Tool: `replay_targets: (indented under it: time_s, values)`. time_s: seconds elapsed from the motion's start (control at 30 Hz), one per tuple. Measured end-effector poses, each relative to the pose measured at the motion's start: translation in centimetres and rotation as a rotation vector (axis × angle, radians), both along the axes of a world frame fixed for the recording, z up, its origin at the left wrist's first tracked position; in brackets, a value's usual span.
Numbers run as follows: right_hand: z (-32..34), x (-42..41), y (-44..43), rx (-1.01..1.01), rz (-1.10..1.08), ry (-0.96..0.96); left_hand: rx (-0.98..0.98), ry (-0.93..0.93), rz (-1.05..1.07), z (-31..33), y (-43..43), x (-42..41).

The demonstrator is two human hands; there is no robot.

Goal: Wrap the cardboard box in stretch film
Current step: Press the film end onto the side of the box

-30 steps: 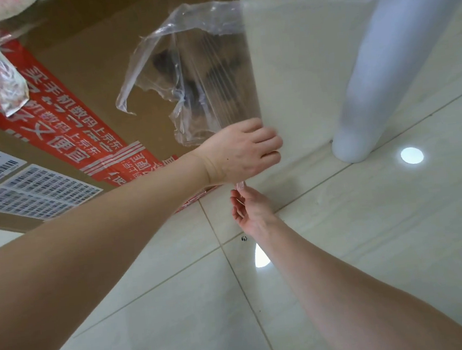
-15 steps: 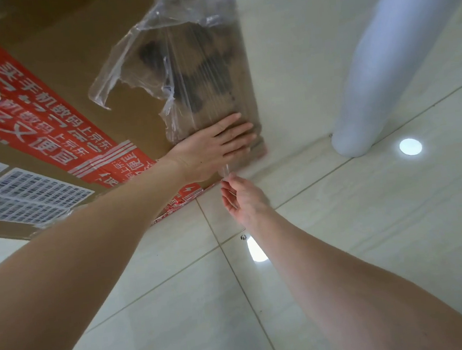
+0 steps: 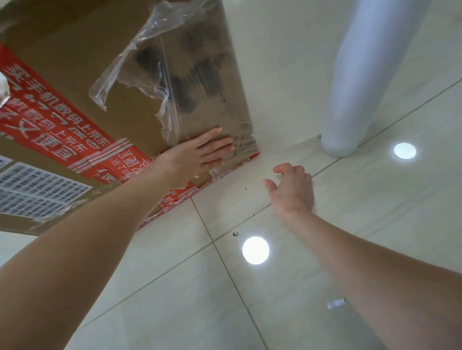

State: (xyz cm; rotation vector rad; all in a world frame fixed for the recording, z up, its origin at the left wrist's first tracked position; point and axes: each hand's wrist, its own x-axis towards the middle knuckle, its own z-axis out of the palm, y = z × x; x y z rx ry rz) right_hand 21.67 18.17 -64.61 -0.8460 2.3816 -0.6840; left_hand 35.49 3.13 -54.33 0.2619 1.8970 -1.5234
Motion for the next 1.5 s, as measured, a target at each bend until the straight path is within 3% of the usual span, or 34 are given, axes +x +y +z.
replay_targets:
  time_s: [0.17,0.27,0.37,0.43,0.6,0.8,1.1,1.27,1.5]
  values:
    - [2.0,-1.2,-0.1,0.052,0.131,0.093,0.034,-0.002,0.06,0.3,0.4,0.2]
    - [3.3,-1.3,-0.3,0.081,0.226,0.146,0.153,0.014,0.096,0.4,0.9,0.5]
    - [4.2,-1.7,-0.5,0.086,0.289,0.215,0.409,0.188,0.055,0.9,1.8,0.2]
    - [4.6,-2.1,-0.8,0.085,0.307,0.245,0.478,0.279,0.036,1.2,2.1,-0.9]
    - [4.7,-2.5,-1.1,0.08,0.323,0.295,0.317,0.332,0.093,1.1,2.0,-3.4]
    - [3.6,-3.1,-1.3,0.091,0.34,0.319,0.095,0.306,-0.006,-0.8,0.0,-2.8]
    - [3.5,-3.6,-0.8,0.108,0.369,0.325,0.115,0.326,0.005,-1.4,0.3,-2.7]
    - [4.1,-3.8,-1.0,0.098,0.359,0.338,0.246,0.333,0.066,-0.5,1.5,-3.6]
    - [4.8,-3.8,-1.3,0.087,0.406,0.373,0.118,0.303,-0.065,-0.6,-0.6,-3.5]
